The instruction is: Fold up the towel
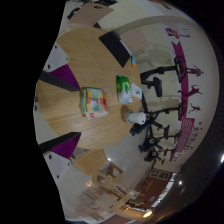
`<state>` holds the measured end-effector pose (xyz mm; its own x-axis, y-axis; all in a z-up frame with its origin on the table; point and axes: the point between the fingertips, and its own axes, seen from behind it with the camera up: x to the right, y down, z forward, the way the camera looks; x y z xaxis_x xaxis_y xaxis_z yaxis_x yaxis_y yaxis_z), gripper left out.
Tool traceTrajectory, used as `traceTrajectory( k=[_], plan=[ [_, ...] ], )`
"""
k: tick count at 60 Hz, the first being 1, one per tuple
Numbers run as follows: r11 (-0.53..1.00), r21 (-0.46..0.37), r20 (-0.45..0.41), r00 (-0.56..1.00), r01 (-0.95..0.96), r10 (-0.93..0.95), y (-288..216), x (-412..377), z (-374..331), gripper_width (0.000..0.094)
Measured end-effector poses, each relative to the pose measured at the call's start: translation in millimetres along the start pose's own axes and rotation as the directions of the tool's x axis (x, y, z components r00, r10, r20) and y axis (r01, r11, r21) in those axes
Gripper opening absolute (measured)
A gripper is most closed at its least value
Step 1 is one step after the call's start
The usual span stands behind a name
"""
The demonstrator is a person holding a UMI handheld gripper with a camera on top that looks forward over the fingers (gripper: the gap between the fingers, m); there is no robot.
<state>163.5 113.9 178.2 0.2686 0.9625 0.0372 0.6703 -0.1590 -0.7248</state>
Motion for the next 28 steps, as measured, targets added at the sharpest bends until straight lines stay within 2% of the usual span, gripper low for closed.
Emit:
traceTrajectory(
  k=[12,28],
  plan=[
    [0.998,0.054,-0.052,0.999,0.01,-0.007,-6,2,-32,0.0862],
    [0.999,0.037,-0.004,1.0,-0.024,0.024,-2,-22,-33,0.0857]
  ],
)
